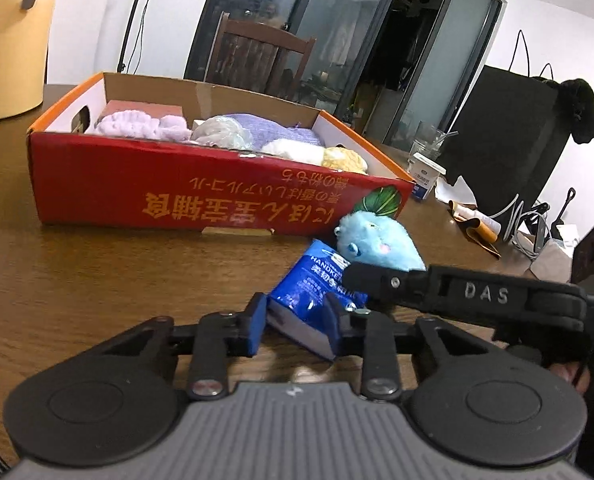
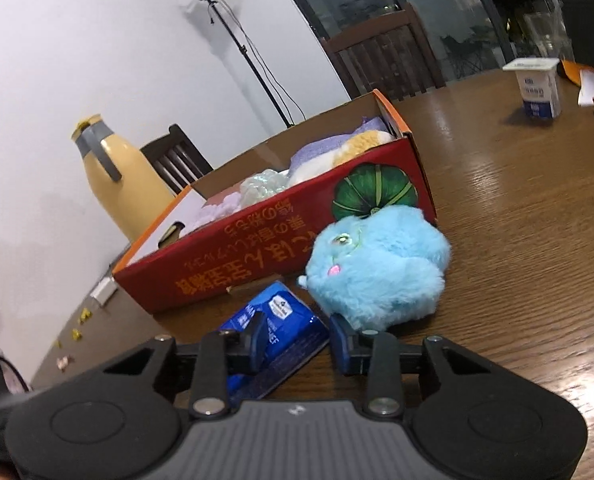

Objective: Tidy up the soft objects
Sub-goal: 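Grasp the blue snack box with the left gripper while the right gripper grasps it too, then carry the blue snack box into the red box and open both grippers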

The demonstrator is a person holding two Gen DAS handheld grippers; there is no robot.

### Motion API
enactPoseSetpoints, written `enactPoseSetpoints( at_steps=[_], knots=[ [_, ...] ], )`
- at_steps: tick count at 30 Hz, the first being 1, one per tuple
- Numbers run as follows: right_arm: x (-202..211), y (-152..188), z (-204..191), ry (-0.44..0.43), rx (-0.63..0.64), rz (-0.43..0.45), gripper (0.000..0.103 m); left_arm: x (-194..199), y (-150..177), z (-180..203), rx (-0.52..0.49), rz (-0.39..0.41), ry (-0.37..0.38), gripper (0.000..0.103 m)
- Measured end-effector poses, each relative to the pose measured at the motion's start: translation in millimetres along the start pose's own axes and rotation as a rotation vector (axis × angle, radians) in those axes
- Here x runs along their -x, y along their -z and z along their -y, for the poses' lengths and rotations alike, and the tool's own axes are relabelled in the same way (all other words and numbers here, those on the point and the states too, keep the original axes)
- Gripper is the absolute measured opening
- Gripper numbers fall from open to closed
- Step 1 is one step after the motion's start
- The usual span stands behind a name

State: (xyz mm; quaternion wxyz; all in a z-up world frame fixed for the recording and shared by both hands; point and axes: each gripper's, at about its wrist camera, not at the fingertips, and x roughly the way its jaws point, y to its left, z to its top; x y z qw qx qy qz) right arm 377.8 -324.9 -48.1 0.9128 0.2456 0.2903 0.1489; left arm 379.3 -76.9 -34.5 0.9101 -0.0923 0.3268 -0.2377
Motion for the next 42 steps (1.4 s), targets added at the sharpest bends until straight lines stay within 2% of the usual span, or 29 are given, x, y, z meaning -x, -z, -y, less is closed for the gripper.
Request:
enactPoseSetpoints(
  at_steps=[3,7,14,18,19,23,27,30,31,38,39,42],
  knots=[
    [-2,3,-7,-0.008,0.047,-0.010,0.035,7,6,-5,0.044,-0.005,0.004,0.029],
    [13,16,-19,0.005,0.071,-0.014,0.027,26,16,-4,0.057,0.000,-0.014,0.028],
    [85,82,-49,0.036,0.076,-0.003,0.027,80,56,3,0.044,-0.005,0.016,0.029],
    [110,106,-63,0.029,0.087,-0.003,0.027,91,66,3,0.053,0.002,0.012,0.030],
    [113,108,-63,0.027,0.094,-0.006,0.026,93,67,2,0.061,0.005,0.012,0.033],
    [128,105,-62,0.060,0.105,0.021,0.028,111,66,-2,0.060,0.062,-0.044,0.036],
    [145,96,-54,0.069,0.110,0.071,0.030,128,67,-6,0.104,0.068,-0.010,0.040],
    [144,89,-49,0.070,0.107,0.088,0.039,136,71,1,0.098,0.071,0.017,0.053],
    [141,87,-49,0.066,0.108,0.084,0.039,136,73,3,0.095,0.064,0.032,0.055],
    [108,84,-57,0.004,0.133,0.020,0.039,116,73,8,0.090,0.018,0.049,0.054],
    [104,85,-57,-0.002,0.135,0.012,0.039,113,72,6,0.093,0.008,0.052,0.052],
    [89,86,-54,-0.009,0.126,-0.023,0.037,101,72,0,0.111,-0.029,0.073,0.033]
  ],
)
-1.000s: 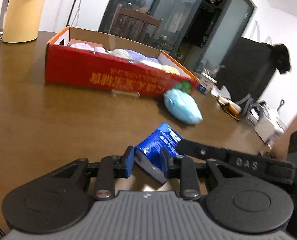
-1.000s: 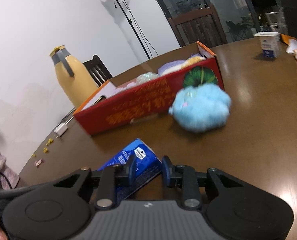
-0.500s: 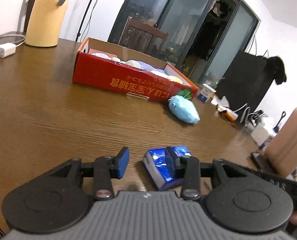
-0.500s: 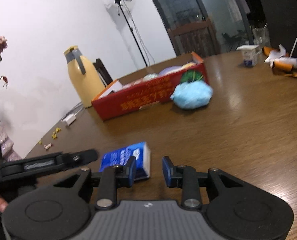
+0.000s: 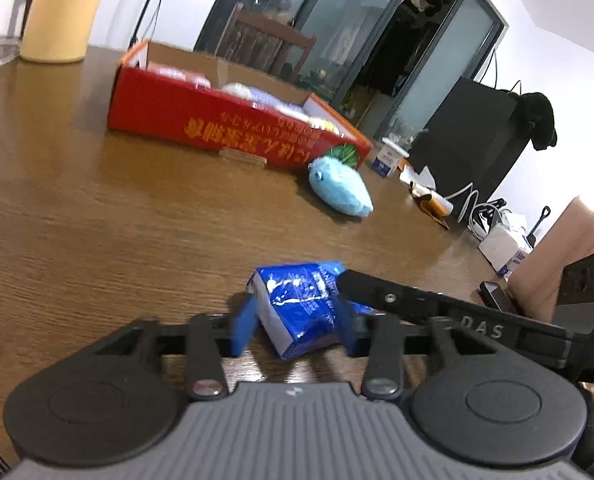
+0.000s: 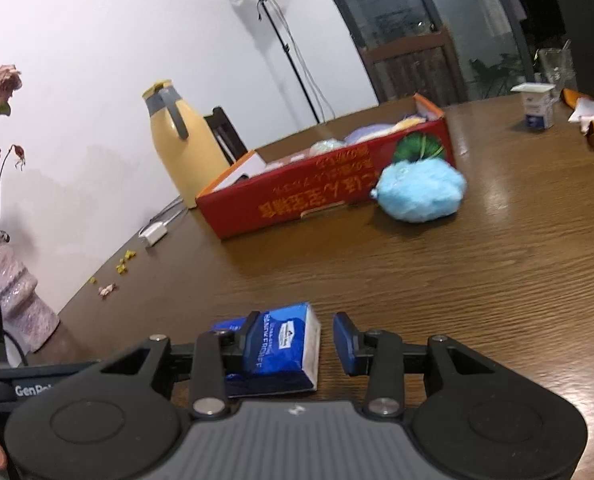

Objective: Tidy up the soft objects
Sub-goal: 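Carry the blue snack box into the red box and open both grippers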

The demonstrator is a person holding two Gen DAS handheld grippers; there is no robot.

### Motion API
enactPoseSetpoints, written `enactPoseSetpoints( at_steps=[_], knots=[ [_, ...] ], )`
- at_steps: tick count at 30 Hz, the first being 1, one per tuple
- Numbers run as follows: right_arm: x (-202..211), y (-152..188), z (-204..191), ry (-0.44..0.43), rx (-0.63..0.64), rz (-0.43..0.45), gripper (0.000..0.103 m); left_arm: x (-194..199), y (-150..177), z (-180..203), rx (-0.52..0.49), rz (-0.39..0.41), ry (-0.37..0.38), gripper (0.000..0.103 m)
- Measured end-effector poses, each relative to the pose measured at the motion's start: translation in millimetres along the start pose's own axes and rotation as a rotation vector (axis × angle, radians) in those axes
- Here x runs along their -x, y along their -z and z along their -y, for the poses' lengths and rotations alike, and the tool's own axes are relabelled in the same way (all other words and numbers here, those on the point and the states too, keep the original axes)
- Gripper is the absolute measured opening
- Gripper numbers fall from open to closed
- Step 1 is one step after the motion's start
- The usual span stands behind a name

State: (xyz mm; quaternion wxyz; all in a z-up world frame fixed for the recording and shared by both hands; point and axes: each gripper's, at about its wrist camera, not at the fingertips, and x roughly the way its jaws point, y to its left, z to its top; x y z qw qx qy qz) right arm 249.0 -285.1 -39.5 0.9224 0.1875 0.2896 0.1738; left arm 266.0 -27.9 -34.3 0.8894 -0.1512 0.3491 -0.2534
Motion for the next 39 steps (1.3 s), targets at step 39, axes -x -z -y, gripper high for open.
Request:
enactPoseSetpoints(
  at_steps=[39],
  knots=[
    [-271,-277,36,0.107,0.091,-0.140,0.034,-190,-280,-57,-0.145,-0.009,-0.262,0.042]
  ],
)
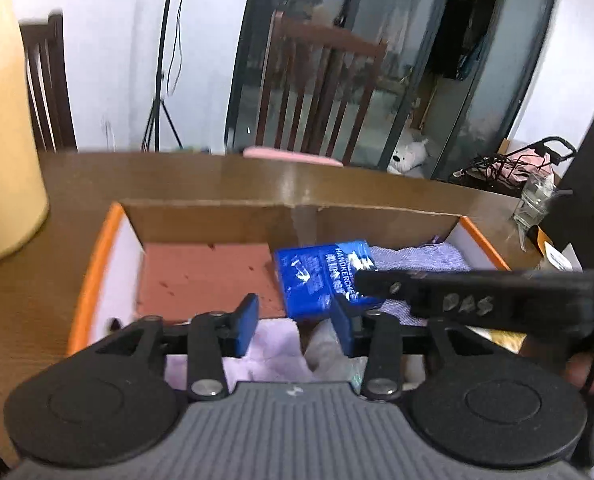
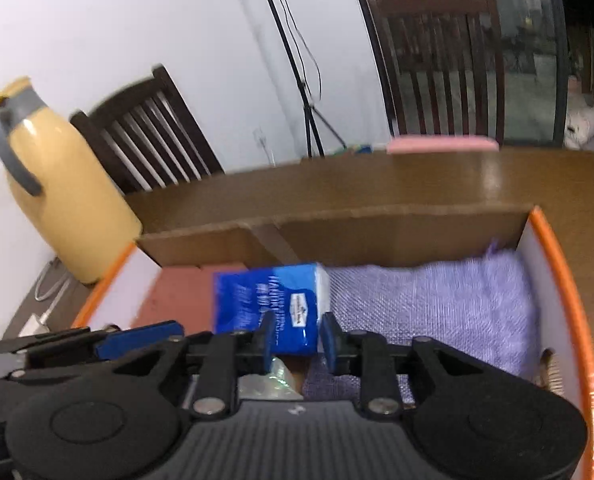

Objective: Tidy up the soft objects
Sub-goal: 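Carry the blue snack box into the red box and open both grippers, then withdraw both grippers from the box toward the light-blue plush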

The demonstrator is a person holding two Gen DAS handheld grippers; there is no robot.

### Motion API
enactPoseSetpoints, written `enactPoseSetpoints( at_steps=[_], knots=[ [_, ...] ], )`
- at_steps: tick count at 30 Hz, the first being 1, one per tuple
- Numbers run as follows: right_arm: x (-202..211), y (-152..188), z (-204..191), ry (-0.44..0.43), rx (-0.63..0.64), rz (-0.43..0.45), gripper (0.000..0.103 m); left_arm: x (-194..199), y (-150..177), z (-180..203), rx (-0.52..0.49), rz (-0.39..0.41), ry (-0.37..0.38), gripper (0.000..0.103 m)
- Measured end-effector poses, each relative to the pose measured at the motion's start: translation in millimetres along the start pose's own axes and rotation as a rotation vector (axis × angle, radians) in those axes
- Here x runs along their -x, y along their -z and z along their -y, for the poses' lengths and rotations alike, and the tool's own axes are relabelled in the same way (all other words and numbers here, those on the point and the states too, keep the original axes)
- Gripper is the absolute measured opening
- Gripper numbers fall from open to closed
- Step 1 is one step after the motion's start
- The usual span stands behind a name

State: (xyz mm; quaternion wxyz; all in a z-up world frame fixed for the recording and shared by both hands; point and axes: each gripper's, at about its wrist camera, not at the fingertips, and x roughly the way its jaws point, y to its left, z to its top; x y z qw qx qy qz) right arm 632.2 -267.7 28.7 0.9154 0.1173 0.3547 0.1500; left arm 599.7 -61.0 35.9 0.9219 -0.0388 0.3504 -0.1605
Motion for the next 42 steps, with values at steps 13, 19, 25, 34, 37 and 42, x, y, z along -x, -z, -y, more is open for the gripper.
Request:
enactPoseSetpoints(
  at_steps=[13,19,25,34,37,42],
  knots=[
    [218,48,-33,0.106,0.211,0.279,0.060,180,45,28,-0.140,0.279,-0.106,0.074],
    [306,132,-41,0.084,0.219,0.399,0.078,259,119,52,-0.150,0.429,-0.092,0.092],
    [361,227,-57,0.061,0.290,0.505,0.090,303,209,78,-0.230,0.543,-0.055,0.103],
    [375,344,-68,0.063,0.274,0.460,0.093,346,319,84,-0.213,0.513,-0.055,0.103],
    [385,374,-67,0.037,0.233,0.455,0.094,356,340,81,-0.213,0.496,-0.056,0.103],
    [383,381,-79,0.040,0.250,0.455,0.095,362,343,77,-0.218,0.516,-0.074,0.103]
  ],
)
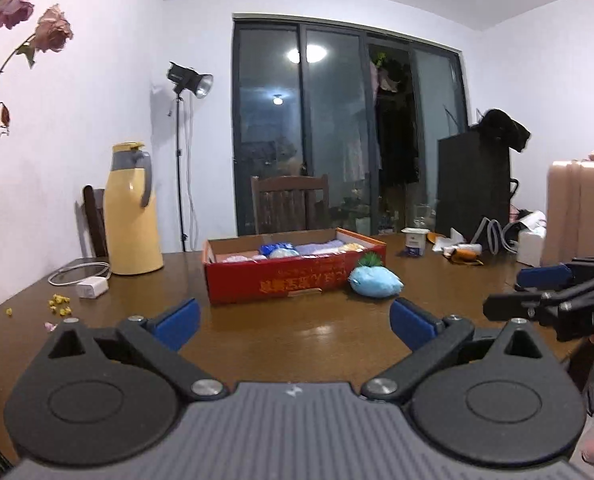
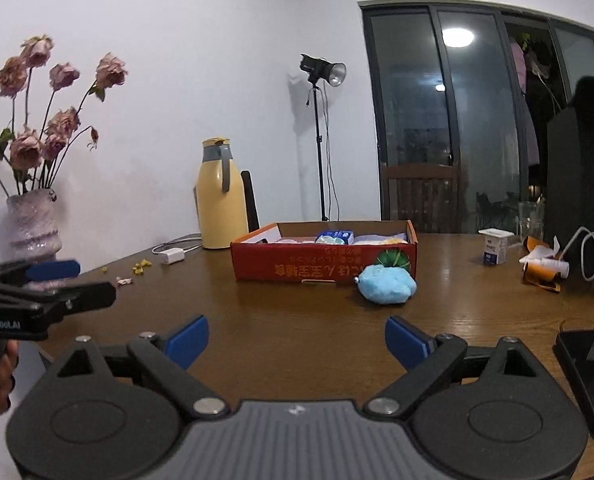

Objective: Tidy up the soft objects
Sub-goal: 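Withdraw both grippers from the box toward the light-blue plush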

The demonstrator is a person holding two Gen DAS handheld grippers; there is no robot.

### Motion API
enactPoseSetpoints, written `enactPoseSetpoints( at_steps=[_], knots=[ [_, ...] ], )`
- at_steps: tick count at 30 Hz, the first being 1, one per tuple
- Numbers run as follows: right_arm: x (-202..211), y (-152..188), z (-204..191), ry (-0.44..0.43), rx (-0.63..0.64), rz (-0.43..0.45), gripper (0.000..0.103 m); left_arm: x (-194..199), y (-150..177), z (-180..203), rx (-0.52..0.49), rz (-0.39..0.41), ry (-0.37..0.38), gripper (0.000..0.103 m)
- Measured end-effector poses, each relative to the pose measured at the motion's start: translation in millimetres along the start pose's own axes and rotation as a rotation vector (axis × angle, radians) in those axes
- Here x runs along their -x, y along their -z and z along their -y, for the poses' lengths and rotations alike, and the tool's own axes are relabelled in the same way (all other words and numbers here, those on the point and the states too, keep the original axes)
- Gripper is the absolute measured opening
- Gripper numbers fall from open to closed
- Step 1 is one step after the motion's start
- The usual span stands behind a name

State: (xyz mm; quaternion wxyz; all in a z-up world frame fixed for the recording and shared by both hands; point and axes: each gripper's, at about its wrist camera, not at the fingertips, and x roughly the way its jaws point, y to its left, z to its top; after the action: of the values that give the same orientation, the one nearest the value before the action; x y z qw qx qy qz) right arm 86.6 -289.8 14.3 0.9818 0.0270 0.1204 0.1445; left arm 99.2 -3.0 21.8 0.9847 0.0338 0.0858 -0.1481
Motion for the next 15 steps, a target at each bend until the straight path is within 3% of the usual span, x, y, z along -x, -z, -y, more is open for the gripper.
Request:
enactPoseSetpoints(
  at_steps=[8,15],
  knots=[
    [-20,7,7,0.020,-0.041,-0.013,0.095,-23,9,-13,0.090,-0.070,-0.018,0.103],
    [-67,-3,46,0.073,-0.097,-0.053,0.095,-85,-4,-8,0.127,-0.125,0.009,0.103]
  ],
)
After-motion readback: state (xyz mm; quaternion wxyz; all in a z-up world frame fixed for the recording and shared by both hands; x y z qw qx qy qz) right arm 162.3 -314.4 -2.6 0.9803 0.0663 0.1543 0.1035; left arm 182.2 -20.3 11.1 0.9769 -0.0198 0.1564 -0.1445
